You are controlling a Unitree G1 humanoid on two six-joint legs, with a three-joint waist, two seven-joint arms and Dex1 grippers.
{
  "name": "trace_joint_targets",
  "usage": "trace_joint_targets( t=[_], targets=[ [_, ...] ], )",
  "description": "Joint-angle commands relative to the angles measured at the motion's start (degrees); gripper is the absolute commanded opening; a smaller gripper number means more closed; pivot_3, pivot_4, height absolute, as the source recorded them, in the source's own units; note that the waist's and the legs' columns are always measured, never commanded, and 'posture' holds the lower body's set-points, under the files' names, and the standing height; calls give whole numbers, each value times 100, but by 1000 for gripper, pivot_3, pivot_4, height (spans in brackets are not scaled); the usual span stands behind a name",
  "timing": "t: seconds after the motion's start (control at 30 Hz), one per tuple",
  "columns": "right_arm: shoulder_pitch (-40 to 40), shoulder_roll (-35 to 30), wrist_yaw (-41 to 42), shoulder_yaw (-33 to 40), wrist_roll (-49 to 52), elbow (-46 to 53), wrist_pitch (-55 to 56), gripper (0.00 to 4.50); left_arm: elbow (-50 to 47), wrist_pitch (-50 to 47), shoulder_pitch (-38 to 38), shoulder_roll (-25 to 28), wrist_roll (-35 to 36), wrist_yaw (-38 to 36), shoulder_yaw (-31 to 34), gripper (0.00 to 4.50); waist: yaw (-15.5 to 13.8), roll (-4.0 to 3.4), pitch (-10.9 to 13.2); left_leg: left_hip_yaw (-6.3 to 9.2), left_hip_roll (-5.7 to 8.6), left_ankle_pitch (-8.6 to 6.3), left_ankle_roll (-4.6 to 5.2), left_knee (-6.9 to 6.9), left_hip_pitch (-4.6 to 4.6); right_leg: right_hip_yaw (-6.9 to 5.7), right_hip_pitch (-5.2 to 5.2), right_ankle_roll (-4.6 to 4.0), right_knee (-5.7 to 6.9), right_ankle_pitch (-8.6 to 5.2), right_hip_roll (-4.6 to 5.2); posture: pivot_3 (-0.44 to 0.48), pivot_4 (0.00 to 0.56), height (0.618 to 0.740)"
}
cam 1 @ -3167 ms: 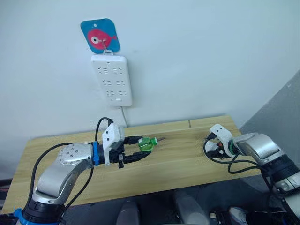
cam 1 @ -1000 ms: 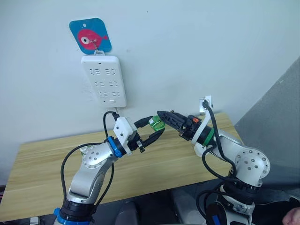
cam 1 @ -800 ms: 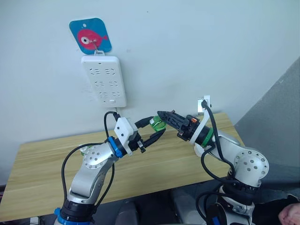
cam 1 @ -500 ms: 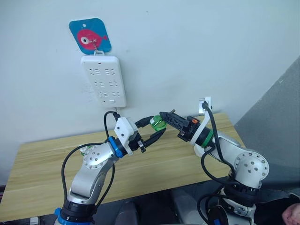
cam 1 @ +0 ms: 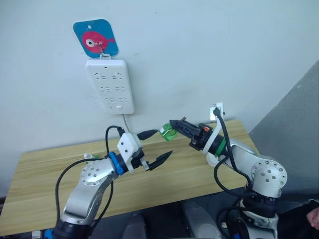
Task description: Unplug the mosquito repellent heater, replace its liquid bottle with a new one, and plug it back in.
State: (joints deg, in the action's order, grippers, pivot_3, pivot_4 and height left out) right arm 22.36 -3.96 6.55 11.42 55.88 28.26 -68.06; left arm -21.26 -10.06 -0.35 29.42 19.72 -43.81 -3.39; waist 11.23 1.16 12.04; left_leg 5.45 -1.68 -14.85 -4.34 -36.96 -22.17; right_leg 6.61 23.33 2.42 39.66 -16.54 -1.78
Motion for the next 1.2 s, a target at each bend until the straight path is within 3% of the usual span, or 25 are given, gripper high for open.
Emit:
trace_joint_targets(
  t=[0.03,0.27,0.47,0.7,0.97,1.2],
  targets=[
    [-105,-618,340,-692,-1295,-235,1151,819,83,-207,230,208,99,64,450,4500,-9,0,0,-1,0,0,0,0,1,0,0,0,-2,0,0,-151,168,736],
    [-279,-1222,560,-1920,-3628,-1767,3459,819,-285,-364,946,473,134,91,851,4500,-71,0,39,-12,-3,-1,1,10,2,10,0,0,-17,0,0,-96,221,736],
    [-172,-991,346,-2342,-4837,-3381,4801,819,-693,-525,1479,737,367,-240,982,4500,-236,7,117,-25,-5,-2,2,12,7,23,0,1,-22,1,1,-76,241,736],
    [73,-545,190,-2203,-5298,-4646,5724,819,-862,-755,1517,808,575,-200,1151,4500,-340,7,197,-41,-5,-3,1,9,10,34,1,8,-24,5,4,-64,247,736],
    [-33,-374,328,-2250,-5588,-5207,6393,819,-863,-469,1316,667,423,-144,1067,4500,-345,6,198,-39,-4,-4,0,12,9,32,1,8,-29,6,7,-69,247,736],
    [31,-221,242,-1990,-5587,-5418,6478,3317,-863,8,1185,371,406,-292,837,4500,-336,6,198,-51,-3,-4,0,10,10,44,1,16,-32,12,8,-87,244,736]
  ],
)
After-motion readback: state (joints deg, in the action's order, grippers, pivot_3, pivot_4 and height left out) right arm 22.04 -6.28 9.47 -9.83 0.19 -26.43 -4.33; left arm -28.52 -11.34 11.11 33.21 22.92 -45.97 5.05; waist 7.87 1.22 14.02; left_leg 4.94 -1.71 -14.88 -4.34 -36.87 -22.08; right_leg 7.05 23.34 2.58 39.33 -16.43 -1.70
